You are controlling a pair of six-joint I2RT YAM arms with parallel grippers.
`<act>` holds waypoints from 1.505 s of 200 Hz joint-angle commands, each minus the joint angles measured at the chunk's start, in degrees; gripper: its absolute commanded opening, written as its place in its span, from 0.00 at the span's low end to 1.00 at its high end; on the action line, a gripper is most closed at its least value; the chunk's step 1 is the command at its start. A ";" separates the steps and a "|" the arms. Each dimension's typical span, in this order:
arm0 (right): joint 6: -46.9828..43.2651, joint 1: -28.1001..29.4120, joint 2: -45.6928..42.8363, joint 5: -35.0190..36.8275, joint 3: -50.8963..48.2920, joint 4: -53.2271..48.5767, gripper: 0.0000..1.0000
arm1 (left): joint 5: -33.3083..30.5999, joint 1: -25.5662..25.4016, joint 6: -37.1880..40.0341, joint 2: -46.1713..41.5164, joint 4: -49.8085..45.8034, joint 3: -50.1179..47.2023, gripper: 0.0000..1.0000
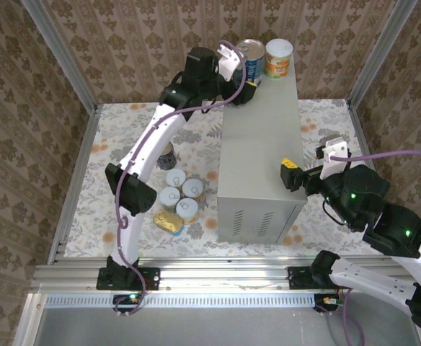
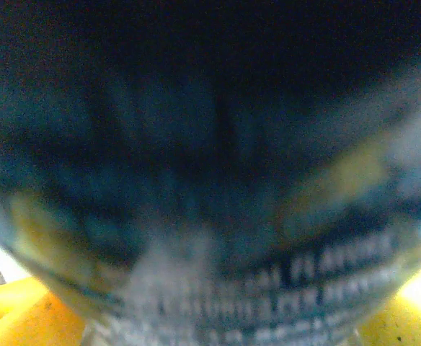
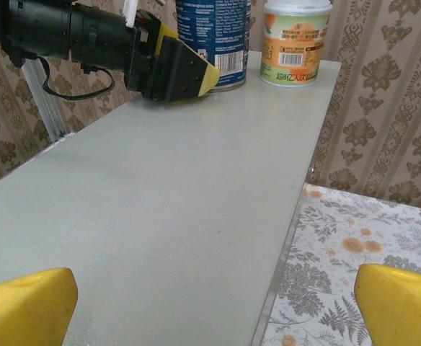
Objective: Place and organize the canned foods onto the counter
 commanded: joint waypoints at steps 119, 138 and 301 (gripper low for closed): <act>1.99 -0.29 -2.16 1.13 -1.53 -0.40 1.00 | -2.80 0.71 -0.21 -3.08 5.89 -2.97 0.84; 2.16 -0.32 -2.65 1.21 -1.83 -0.63 1.00 | -3.02 0.91 -0.52 -1.90 6.15 -1.54 0.76; 1.40 -0.29 -2.20 1.32 -1.84 -0.72 1.00 | -2.07 2.81 -1.68 6.16 4.08 9.51 0.73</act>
